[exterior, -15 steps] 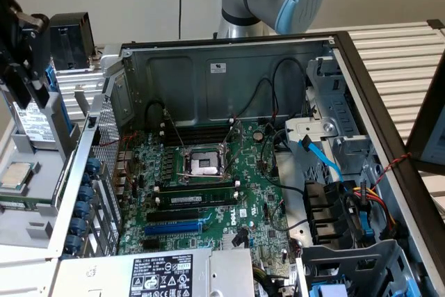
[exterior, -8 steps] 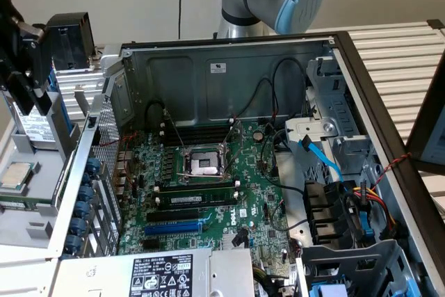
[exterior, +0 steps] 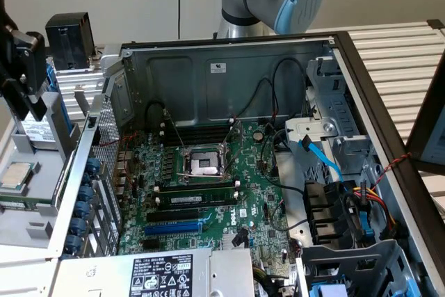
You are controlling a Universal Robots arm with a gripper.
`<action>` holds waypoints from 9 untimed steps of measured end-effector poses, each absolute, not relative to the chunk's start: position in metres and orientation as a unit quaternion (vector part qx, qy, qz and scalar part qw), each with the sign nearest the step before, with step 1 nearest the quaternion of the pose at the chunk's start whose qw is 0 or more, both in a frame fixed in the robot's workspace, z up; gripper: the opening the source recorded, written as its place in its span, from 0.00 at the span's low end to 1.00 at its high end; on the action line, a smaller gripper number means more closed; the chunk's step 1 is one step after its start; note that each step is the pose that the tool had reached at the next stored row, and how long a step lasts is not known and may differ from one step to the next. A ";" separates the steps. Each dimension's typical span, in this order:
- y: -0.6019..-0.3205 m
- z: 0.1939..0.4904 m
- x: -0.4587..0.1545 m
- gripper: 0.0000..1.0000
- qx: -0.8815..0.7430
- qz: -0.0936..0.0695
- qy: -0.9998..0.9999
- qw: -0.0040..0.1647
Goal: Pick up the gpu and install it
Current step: 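Reach for the gpu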
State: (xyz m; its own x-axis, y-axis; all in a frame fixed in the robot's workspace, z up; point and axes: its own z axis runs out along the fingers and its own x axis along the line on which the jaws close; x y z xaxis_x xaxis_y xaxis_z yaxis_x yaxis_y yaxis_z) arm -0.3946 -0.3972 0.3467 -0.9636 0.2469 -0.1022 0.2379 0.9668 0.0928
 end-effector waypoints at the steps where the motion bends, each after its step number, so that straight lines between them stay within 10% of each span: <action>1: -0.397 0.346 -0.395 0.36 0.123 0.040 0.990 0.057; 9: -0.397 0.338 -0.402 0.36 0.127 0.044 0.989 0.065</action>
